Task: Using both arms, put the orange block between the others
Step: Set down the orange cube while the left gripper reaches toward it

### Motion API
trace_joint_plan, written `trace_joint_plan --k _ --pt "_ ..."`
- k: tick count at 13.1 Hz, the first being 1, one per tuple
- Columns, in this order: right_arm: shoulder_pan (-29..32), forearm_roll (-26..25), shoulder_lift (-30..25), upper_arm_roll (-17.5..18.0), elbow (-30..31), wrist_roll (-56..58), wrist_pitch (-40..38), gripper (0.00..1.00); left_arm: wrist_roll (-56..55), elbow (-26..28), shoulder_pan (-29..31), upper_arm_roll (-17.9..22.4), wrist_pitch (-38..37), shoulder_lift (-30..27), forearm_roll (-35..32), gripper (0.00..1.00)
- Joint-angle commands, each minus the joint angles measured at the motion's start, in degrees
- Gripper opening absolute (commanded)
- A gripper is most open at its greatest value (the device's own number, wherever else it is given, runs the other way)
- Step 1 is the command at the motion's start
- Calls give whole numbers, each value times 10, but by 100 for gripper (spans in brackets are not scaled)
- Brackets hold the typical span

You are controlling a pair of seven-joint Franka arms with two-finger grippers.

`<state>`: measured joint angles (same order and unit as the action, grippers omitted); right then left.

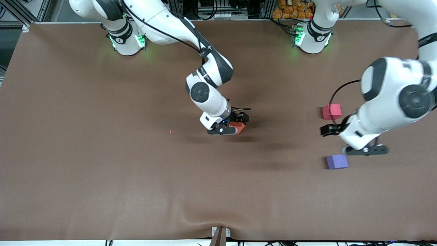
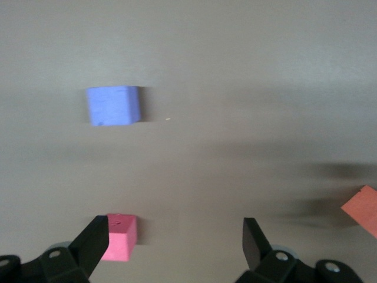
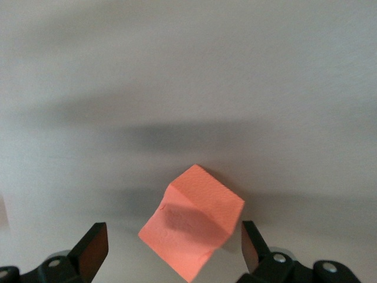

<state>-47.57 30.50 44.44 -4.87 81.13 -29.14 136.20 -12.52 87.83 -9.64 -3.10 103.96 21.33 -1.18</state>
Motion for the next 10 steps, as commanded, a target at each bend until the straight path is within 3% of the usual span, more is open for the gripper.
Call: trace_joint_plan --k 1,5,7,10 --pt "50 -16 -69 5 10 2 -112 100 -12 -48 -42 4 -4 39 7 100" --pt "138 -133 -182 8 10 3 -302 100 -92 -66 -113 4 21 79 7 100" --pt "194 -142 -231 11 9 11 -382 100 -166 -66 -137 4 40 96 7 100" --pt "327 -147 -290 52 7 88 -478 100 -232 -67 -171 4 90 128 8 100"
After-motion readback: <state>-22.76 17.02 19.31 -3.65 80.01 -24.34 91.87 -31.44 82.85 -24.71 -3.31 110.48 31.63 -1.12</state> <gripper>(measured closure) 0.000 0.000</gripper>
